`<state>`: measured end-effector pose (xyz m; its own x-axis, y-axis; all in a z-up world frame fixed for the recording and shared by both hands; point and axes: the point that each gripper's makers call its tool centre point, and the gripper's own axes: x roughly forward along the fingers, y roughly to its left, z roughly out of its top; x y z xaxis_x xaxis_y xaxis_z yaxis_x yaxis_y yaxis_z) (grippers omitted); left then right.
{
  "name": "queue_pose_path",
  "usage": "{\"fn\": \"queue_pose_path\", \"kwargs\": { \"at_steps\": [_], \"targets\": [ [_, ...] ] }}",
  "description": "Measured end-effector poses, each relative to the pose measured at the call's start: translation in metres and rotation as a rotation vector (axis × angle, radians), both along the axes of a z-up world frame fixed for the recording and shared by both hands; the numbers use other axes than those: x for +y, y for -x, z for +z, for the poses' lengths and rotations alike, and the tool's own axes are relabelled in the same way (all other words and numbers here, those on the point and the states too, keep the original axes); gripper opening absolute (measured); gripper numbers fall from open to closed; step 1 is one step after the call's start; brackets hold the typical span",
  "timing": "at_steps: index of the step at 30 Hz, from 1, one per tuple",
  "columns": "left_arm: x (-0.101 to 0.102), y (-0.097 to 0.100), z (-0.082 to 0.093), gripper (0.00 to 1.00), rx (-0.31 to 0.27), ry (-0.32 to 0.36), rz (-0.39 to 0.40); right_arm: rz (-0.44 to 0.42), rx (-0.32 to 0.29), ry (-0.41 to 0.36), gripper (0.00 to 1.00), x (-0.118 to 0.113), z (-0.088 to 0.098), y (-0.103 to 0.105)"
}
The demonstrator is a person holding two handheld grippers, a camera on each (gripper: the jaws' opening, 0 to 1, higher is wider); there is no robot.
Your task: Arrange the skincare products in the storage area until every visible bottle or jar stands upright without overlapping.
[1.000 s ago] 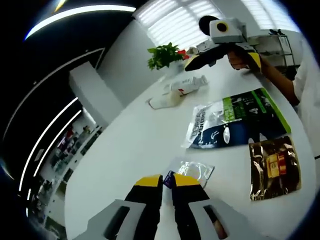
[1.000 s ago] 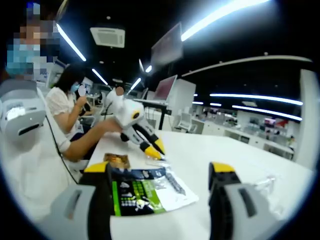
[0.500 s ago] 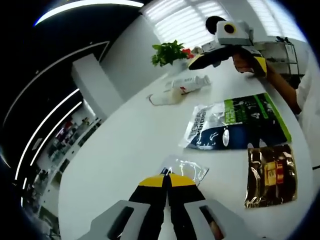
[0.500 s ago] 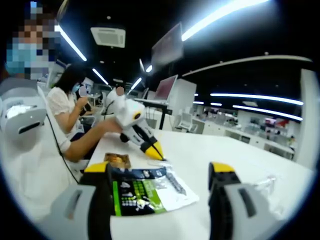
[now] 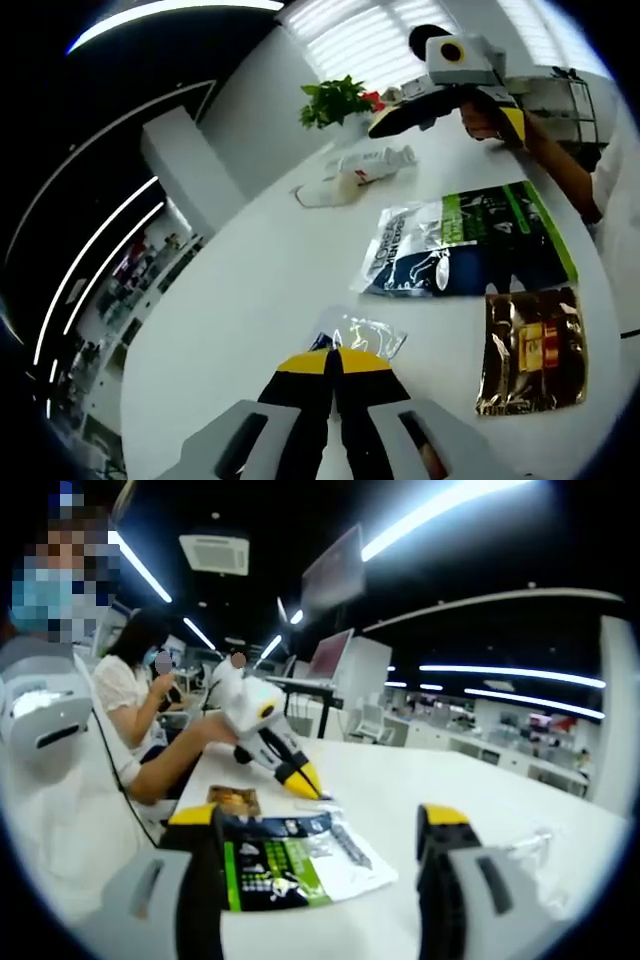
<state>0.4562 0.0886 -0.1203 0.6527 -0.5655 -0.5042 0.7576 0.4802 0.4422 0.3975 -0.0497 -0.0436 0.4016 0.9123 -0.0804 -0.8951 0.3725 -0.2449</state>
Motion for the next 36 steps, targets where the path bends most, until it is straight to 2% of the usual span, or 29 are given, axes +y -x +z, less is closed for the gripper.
{"fn": "queue_pose_path", "kwargs": {
  "at_steps": [8,13,17,27,36],
  "targets": [
    [-0.002,0.004,0.0,0.0,0.03,0.016,0.012,0.006,0.0,0.006,0.79,0.001,-0.001,0.001],
    [-0.009,0.011,0.0,0.0,0.051,0.036,-0.021,0.007,0.001,0.005,0.79,0.0,-0.001,0.0],
    [-0.01,0.012,-0.001,0.0,0.061,0.042,-0.014,0.007,0.001,0.006,0.78,0.0,-0.001,0.0],
    [-0.009,0.021,-0.001,0.0,0.053,-0.017,0.002,0.009,0.002,0.007,0.78,0.0,-0.002,0.0],
    [-0.007,0.028,-0.001,0.0,0.058,-0.038,0.007,0.01,0.002,0.007,0.78,0.0,-0.002,-0.001]
  ]
}}
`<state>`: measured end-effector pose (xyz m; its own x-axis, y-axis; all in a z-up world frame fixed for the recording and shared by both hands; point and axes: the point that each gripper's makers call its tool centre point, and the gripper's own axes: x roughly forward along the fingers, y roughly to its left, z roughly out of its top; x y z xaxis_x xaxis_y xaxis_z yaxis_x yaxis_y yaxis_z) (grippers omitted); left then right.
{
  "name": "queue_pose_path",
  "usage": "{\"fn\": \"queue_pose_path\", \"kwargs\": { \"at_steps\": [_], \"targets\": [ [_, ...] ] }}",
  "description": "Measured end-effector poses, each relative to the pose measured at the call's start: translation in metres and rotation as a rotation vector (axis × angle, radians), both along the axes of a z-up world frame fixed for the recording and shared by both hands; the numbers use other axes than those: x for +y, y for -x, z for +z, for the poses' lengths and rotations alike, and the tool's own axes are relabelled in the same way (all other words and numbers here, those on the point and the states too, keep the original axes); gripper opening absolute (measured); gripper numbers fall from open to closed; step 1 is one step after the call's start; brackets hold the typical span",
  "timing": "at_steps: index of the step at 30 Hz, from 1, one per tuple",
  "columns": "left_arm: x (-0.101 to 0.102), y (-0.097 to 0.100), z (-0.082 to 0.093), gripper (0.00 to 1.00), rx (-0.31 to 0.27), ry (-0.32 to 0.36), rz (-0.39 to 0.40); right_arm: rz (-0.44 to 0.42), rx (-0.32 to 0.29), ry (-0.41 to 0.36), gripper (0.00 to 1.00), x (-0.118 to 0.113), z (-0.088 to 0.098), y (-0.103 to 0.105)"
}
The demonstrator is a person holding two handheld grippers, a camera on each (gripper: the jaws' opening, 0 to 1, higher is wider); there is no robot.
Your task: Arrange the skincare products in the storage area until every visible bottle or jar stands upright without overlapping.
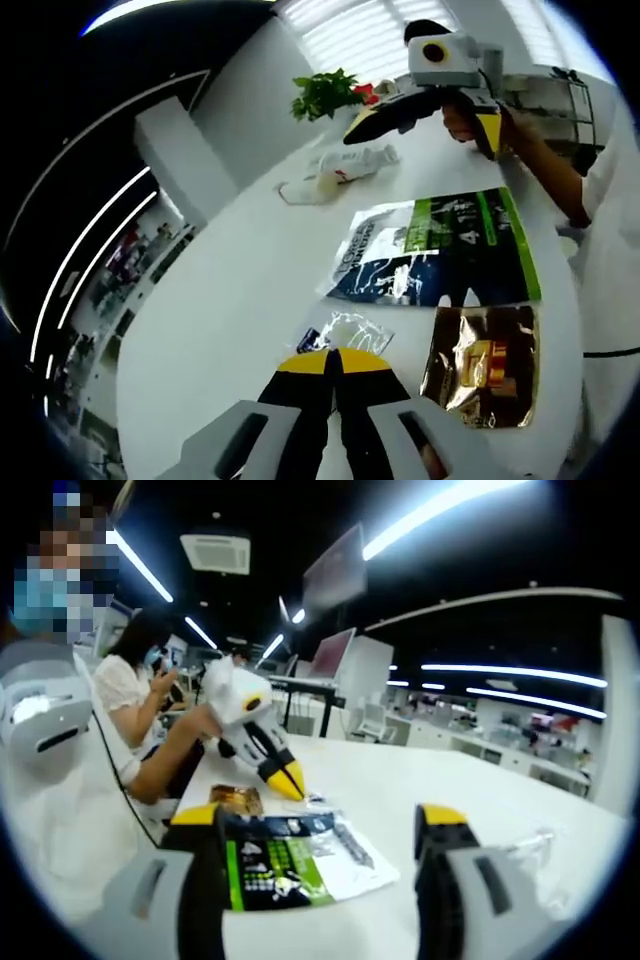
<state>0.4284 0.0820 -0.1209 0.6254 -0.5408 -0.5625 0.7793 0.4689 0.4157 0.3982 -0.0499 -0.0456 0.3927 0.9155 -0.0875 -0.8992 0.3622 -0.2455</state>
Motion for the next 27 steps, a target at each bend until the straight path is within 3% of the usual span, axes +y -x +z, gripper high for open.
{"fn": "queue_pose_path", "kwargs": {
  "at_steps": [7,19,22,27],
  "targets": [
    [0.007,0.007,0.0,0.0,0.031,0.001,0.003,0.001,0.0,0.001,0.78,0.0,0.0,0.0],
    [0.009,0.011,0.0,0.01,0.005,-0.037,0.002,0.0,0.001,-0.001,0.78,0.0,0.0,0.0],
    [0.002,0.018,0.0,0.01,-0.006,-0.05,-0.061,0.001,0.001,0.001,0.78,0.0,0.0,0.0],
    [0.004,0.013,0.001,0.01,-0.009,-0.055,-0.049,0.0,0.0,-0.001,0.78,0.0,0.0,0.001]
  ]
}}
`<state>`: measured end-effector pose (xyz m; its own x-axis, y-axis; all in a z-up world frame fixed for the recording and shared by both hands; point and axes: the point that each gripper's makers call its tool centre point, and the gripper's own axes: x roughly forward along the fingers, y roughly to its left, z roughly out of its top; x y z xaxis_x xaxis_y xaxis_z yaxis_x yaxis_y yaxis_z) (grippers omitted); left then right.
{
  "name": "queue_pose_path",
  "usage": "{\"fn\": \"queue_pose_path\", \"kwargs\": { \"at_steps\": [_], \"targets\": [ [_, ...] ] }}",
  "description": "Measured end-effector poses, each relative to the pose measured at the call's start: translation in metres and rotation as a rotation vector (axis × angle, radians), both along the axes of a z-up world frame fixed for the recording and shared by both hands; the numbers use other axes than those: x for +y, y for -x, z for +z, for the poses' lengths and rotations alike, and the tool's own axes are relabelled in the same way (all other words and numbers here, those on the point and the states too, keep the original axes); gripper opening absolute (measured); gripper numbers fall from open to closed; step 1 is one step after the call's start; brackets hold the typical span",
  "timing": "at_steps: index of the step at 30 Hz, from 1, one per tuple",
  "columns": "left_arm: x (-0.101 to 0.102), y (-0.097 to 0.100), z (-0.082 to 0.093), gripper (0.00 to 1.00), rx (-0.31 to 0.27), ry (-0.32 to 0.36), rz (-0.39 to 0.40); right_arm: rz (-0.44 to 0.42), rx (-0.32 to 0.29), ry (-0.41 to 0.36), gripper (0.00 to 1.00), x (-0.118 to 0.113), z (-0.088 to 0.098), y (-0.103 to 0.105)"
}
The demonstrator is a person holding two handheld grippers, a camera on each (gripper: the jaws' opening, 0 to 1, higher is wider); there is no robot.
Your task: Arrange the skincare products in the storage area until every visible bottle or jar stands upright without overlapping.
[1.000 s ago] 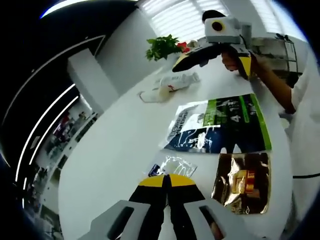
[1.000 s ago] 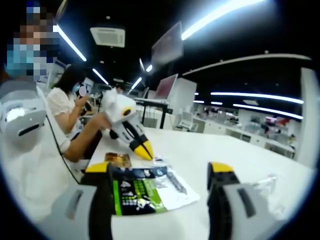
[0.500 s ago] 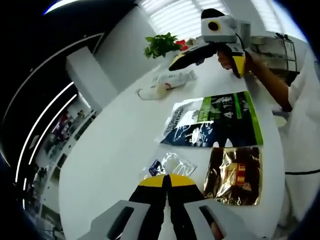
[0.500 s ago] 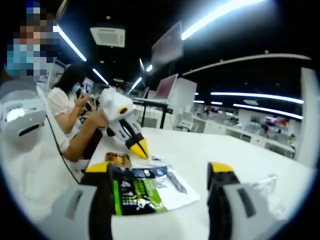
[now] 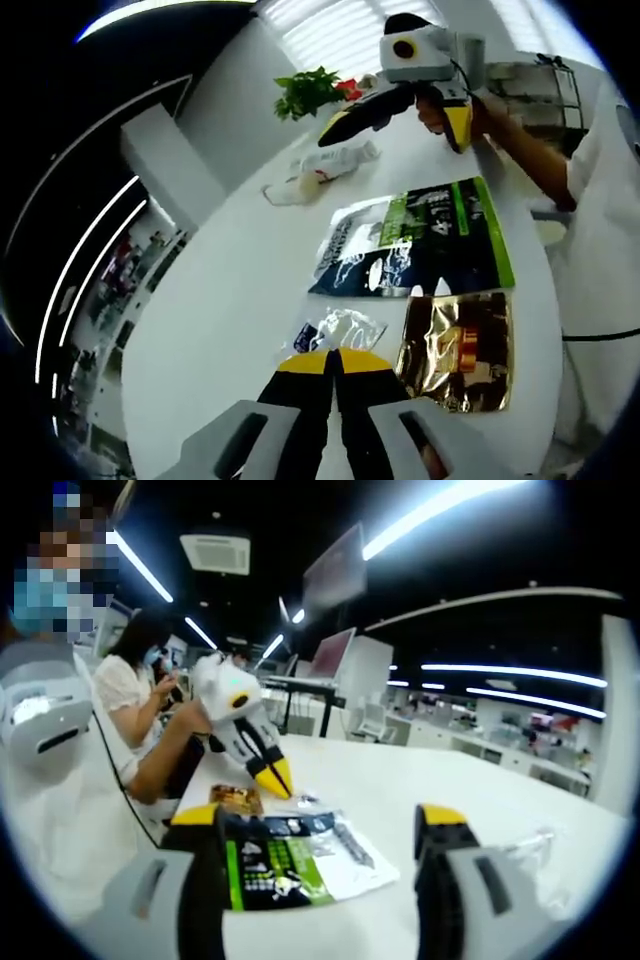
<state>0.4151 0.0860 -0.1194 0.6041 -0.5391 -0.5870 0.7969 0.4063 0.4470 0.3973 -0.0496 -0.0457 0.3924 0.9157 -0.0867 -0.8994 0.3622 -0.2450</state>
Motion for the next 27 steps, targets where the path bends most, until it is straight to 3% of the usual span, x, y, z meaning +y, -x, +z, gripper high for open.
{"fn": "queue_pose_path", "kwargs": {
  "at_steps": [5,8,13,22,27],
  "targets": [
    [0.001,-0.003,0.003,0.03,-0.002,0.014,-0.004,0.002,0.001,-0.001,0.78,0.0,0.0,0.0],
    [-0.001,-0.005,0.007,0.03,-0.024,0.039,-0.031,0.002,0.001,-0.003,0.78,0.0,0.0,0.0],
    [0.005,-0.017,0.013,0.03,-0.064,0.054,-0.004,0.003,0.001,-0.001,0.78,0.0,0.0,0.0],
    [0.008,-0.036,0.0,0.03,-0.068,0.049,0.027,0.003,0.001,-0.002,0.78,0.0,0.001,0.0],
    [0.011,-0.037,0.0,0.01,-0.065,0.052,0.035,0.003,0.001,-0.003,0.78,0.0,0.001,0.001]
  ]
}}
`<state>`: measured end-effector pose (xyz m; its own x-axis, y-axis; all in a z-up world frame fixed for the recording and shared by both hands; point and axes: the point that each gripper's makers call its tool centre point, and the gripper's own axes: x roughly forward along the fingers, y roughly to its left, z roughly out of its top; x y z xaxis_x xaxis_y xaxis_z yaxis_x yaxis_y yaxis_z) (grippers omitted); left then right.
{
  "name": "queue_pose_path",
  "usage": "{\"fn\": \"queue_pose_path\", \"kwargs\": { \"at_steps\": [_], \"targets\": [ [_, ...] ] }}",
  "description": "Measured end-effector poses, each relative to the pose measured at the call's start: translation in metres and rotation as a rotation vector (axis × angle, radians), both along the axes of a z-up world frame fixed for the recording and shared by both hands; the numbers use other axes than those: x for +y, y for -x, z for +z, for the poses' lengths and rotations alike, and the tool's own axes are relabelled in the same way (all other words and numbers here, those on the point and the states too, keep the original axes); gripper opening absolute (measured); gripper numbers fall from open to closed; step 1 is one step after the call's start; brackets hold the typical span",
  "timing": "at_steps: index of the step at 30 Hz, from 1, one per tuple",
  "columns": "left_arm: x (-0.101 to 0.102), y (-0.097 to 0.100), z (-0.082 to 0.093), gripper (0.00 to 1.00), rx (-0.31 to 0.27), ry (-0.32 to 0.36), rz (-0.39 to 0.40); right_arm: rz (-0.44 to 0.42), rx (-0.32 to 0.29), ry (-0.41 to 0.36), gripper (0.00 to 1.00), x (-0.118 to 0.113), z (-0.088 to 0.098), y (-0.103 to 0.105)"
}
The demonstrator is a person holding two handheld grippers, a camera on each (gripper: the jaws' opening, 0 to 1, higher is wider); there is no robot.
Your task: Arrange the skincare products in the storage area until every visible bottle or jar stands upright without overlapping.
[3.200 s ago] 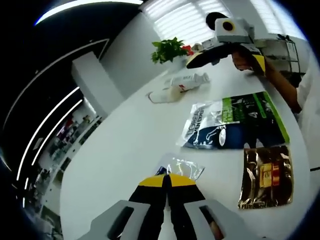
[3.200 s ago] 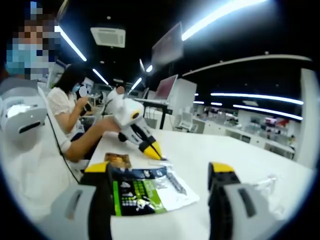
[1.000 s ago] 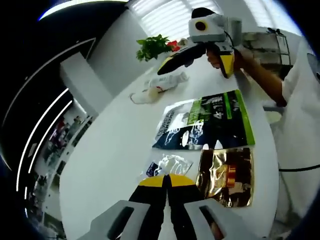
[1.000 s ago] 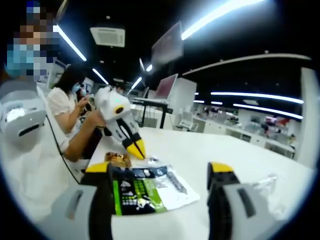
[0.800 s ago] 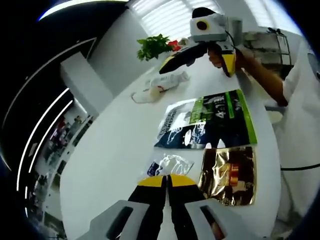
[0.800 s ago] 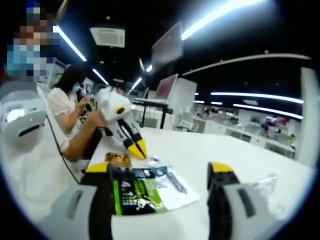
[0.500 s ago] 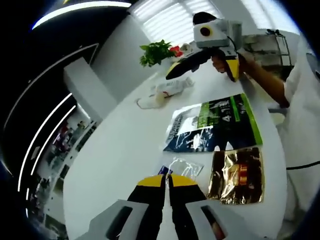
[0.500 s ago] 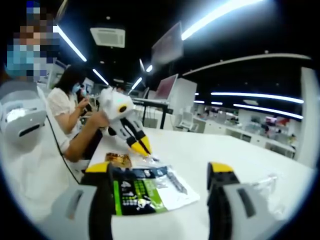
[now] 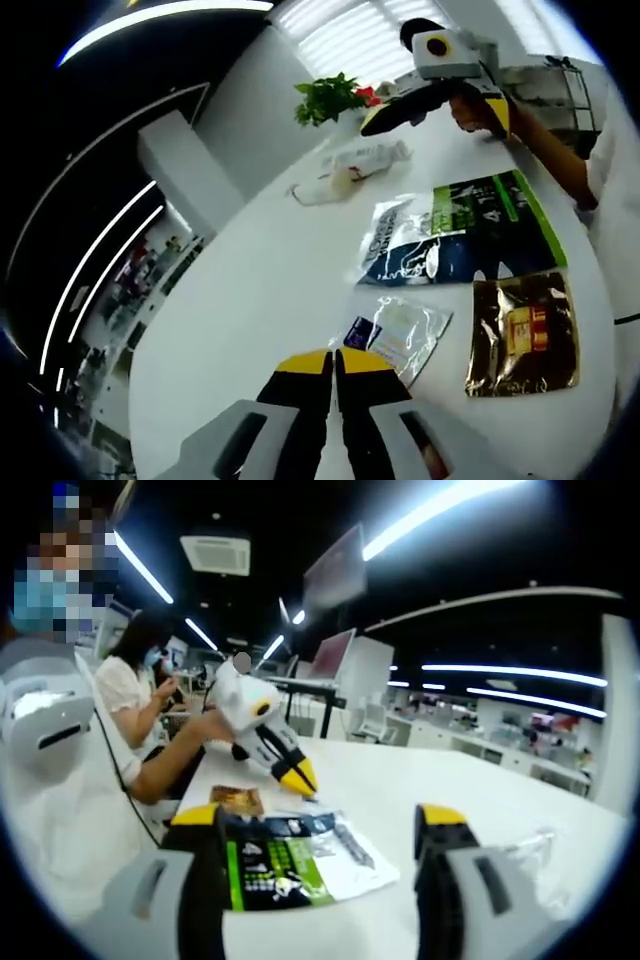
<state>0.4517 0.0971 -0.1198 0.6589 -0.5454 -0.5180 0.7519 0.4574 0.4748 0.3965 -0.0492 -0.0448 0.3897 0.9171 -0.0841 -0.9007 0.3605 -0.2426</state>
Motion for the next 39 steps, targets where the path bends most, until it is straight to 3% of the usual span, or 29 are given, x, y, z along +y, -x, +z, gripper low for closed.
{"fn": "queue_pose_path", "kwargs": {
  "at_steps": [10,21,39],
  "targets": [
    [0.003,0.004,-0.001,0.01,0.0,-0.007,0.006,0.0,0.001,0.001,0.78,0.0,0.0,0.001],
    [0.004,0.021,-0.001,0.01,-0.01,-0.09,0.028,0.0,0.001,0.003,0.78,0.0,-0.001,0.001],
    [0.016,0.032,-0.001,0.01,-0.002,-0.157,0.062,0.0,0.001,0.006,0.77,0.0,-0.001,-0.001]
  ]
}}
